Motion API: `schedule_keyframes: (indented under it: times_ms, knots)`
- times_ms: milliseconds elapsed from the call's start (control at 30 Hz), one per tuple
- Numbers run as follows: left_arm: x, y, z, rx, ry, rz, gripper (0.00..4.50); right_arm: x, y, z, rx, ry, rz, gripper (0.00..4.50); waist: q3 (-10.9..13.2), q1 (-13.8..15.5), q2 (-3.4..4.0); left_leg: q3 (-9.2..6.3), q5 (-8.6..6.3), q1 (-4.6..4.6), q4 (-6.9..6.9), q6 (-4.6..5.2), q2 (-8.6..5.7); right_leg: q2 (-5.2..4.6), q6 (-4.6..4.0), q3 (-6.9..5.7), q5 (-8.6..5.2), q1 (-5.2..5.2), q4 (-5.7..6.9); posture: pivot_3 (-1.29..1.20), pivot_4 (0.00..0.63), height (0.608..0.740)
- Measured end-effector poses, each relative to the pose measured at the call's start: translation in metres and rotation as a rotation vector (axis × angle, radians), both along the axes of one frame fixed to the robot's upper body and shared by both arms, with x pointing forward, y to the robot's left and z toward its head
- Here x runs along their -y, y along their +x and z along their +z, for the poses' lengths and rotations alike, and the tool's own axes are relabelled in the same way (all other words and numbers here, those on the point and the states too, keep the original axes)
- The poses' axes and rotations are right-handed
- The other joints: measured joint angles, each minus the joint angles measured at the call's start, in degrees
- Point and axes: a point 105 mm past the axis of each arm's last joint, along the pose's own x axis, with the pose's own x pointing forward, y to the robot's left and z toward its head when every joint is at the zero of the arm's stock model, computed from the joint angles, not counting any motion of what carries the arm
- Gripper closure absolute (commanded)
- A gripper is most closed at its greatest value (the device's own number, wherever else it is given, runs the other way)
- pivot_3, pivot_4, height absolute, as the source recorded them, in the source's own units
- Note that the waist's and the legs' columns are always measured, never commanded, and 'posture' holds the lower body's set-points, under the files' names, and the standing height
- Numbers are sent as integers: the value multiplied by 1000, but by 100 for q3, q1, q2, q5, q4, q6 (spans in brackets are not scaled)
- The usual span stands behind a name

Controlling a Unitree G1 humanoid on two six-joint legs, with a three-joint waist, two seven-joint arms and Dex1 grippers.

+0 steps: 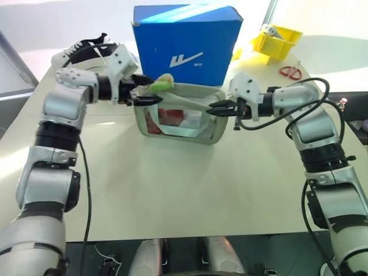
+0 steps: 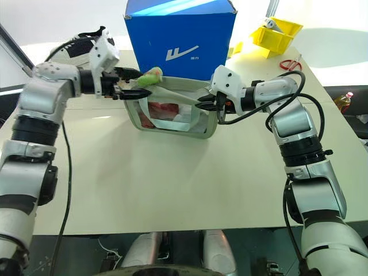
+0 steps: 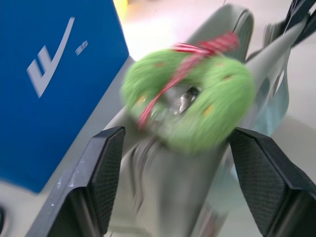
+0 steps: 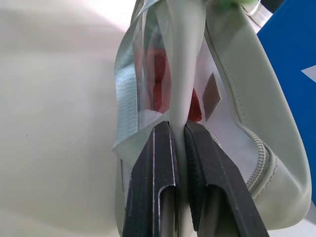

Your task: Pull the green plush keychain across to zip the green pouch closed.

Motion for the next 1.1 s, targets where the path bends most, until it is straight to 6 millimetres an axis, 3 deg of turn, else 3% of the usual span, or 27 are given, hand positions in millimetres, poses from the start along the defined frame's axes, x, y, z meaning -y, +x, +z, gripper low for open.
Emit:
schedule_keyframes:
  times_ms: [167, 267, 367, 467, 633, 667, 867, 967, 1100]
  knots:
    - [-35, -9, -22, -80, 14, 77, 972, 1, 0, -1, -2, -1, -2, 4500, 0, 28, 0, -2, 0, 0, 7, 0, 0, -1, 0, 0, 0, 6, -1, 0, 150, 740]
    - [-40, -10, -38, -115, 1, 106, 972, 1, 0, -1, -4, -1, -2, 4500, 0, 41, -1, -1, 0, 0, 9, 0, 0, -3, 0, 0, 0, 7, -1, 0, 150, 740]
    - [-31, -7, -44, -116, -56, 101, 972, 1, 0, -1, -5, -2, -3, 4500, 0, 55, -1, -2, 0, -1, 9, 0, 0, -3, 0, -1, 0, 7, -1, 0, 150, 740]
    - [-18, -2, -46, -111, -100, 92, 1781, 0, -1, -1, -5, -1, 3, 4500, 0, 48, -1, -2, 0, -1, 9, 1, 0, -3, 0, -2, 0, 6, -1, 0, 150, 740]
    - [-12, 2, -47, -107, -123, 95, 4285, -1, -3, -2, -13, 1, 7, 4500, 0, 28, -1, -1, 0, -1, 8, 1, 0, -3, 0, -3, 0, 5, 0, 0, 150, 740]
    - [-11, 2, -47, -109, -126, 92, 4465, -1, -3, -2, -15, 1, 6, 4500, 0, 34, -1, -2, 0, -2, 8, 1, 0, -3, 1, -4, 0, 6, 0, 0, 150, 740]
    - [-15, -8, -48, -108, -132, 92, 4465, -1, -2, -2, -12, 5, -1, 4500, 1, 15, -1, -2, -1, -1, 5, 1, 0, -3, 0, -4, 0, 4, -1, 0, 150, 740]
    - [-20, -15, -50, -112, -143, 111, 4500, -4, 2, -1, -15, 23, -15, 3443, 1, 5, -1, -1, 0, 0, 6, 1, 0, -3, 0, -4, 0, 5, 0, 0, 150, 740]
    - [-24, -23, -54, -106, -179, 160, 4500, -6, 12, 2, -28, 44, -40, 1474, 1, 24, -1, -2, 0, -1, 6, 0, 0, -3, 0, -4, 0, 5, 0, 0, 150, 740]
